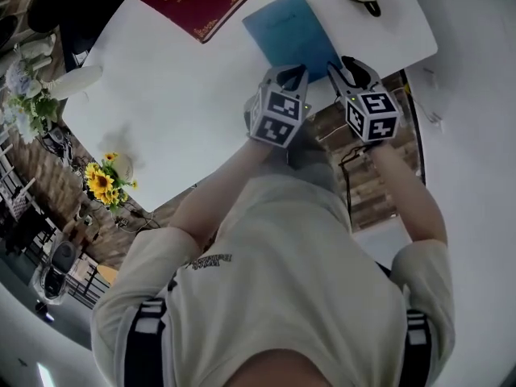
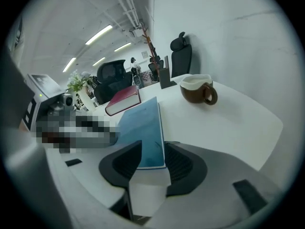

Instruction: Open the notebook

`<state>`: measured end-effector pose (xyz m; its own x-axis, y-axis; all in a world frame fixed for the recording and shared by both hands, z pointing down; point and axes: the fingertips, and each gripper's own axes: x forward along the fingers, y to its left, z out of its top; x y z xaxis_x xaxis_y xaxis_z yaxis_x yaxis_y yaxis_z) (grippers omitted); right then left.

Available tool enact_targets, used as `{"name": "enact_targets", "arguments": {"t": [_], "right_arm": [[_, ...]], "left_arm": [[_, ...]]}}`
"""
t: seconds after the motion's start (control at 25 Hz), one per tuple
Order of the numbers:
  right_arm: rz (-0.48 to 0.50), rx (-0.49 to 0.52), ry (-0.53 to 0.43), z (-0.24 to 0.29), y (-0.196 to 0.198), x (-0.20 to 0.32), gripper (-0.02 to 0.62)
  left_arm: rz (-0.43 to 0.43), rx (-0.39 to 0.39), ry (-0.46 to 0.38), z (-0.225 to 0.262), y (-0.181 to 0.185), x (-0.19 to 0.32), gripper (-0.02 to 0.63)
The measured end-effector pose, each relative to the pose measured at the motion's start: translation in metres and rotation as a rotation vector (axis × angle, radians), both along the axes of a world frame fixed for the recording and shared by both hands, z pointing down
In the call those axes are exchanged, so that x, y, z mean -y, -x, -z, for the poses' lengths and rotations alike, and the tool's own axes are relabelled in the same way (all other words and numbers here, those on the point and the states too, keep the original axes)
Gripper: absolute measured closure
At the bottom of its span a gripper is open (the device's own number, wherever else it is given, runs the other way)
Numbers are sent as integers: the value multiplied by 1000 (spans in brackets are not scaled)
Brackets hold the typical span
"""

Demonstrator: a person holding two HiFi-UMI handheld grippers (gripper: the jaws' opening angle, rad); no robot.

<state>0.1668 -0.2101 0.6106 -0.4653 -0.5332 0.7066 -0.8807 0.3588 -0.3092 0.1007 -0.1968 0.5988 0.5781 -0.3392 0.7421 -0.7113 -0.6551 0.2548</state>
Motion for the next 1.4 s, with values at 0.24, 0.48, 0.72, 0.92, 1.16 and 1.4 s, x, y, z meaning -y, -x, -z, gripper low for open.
{"name": "enact_targets", "arguments": {"t": [0.24, 0.48, 0.72, 0.92, 1.16, 1.4], "right_arm": [[-23, 38, 51, -17, 1, -2, 440], [-21, 25, 58, -16, 1, -2, 471], [36, 30, -67, 38, 16, -6, 569], [212, 85, -205, 100, 75, -31, 581], [454, 145, -195, 111, 156, -69, 583], [647, 102, -154, 75, 212, -94, 581]], "left_arm": [[-4, 11, 70, -27, 1, -2, 603], [5, 3, 58, -29, 0, -2, 603], [33, -10, 6, 6, 19, -2, 603], [97, -31, -59, 53, 60, -1, 603], [262, -74, -68, 94, 126, -20, 603], [344, -69, -15, 71, 155, -46, 603]]}}
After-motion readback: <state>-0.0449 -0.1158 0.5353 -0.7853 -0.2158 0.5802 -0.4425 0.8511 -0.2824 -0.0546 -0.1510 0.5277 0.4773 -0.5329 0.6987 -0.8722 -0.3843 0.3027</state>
